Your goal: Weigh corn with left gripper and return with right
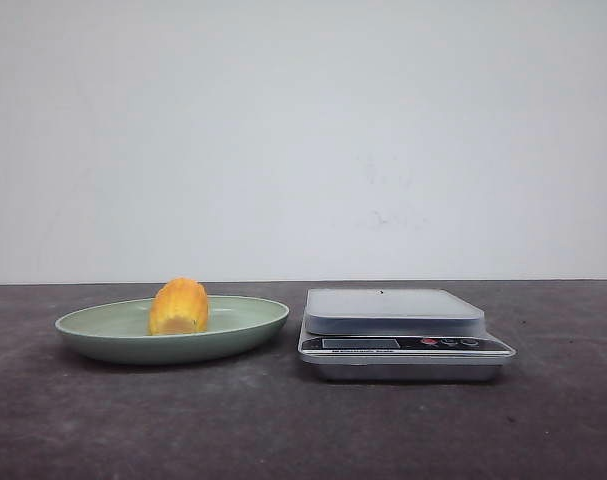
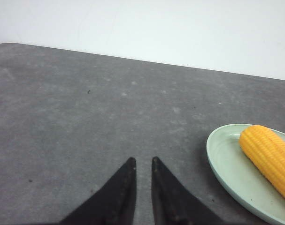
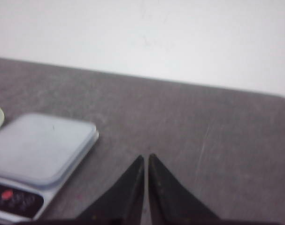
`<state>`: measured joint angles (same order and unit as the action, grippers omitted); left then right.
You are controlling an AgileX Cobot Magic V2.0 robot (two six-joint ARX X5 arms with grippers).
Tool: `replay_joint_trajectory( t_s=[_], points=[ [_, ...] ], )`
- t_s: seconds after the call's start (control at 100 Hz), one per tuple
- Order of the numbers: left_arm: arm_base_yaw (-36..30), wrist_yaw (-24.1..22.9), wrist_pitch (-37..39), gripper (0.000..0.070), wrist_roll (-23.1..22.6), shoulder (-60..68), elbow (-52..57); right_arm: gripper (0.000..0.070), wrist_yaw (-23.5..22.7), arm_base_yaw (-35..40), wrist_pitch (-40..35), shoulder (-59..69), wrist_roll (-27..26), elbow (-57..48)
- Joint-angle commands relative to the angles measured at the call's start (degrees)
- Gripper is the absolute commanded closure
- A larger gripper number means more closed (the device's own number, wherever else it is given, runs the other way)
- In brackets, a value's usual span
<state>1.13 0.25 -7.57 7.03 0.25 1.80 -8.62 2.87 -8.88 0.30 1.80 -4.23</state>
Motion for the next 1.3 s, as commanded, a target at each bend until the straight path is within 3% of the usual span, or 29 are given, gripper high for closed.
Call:
replay_joint_trajectory(
  t_s=[0.0,0.41,1.29],
  points=[
    [0.15,0.20,0.33,0.0683,-0.33,-0.07,-1.01,0.0690,1.44,-0.11,1.51,-0.07,-1.79,0.94],
    [0.15,0.20,0.33,0.0683,-0.33,-0.07,-1.01,0.0690,10.23,-0.11,0.20,-0.07,-3.37,3.54],
    [0.15,0.20,0.33,0.0683,-0.33,-0.07,-1.01,0.0690,10.16,-0.11,0.07,-0.07,-3.28,3.52]
  ],
)
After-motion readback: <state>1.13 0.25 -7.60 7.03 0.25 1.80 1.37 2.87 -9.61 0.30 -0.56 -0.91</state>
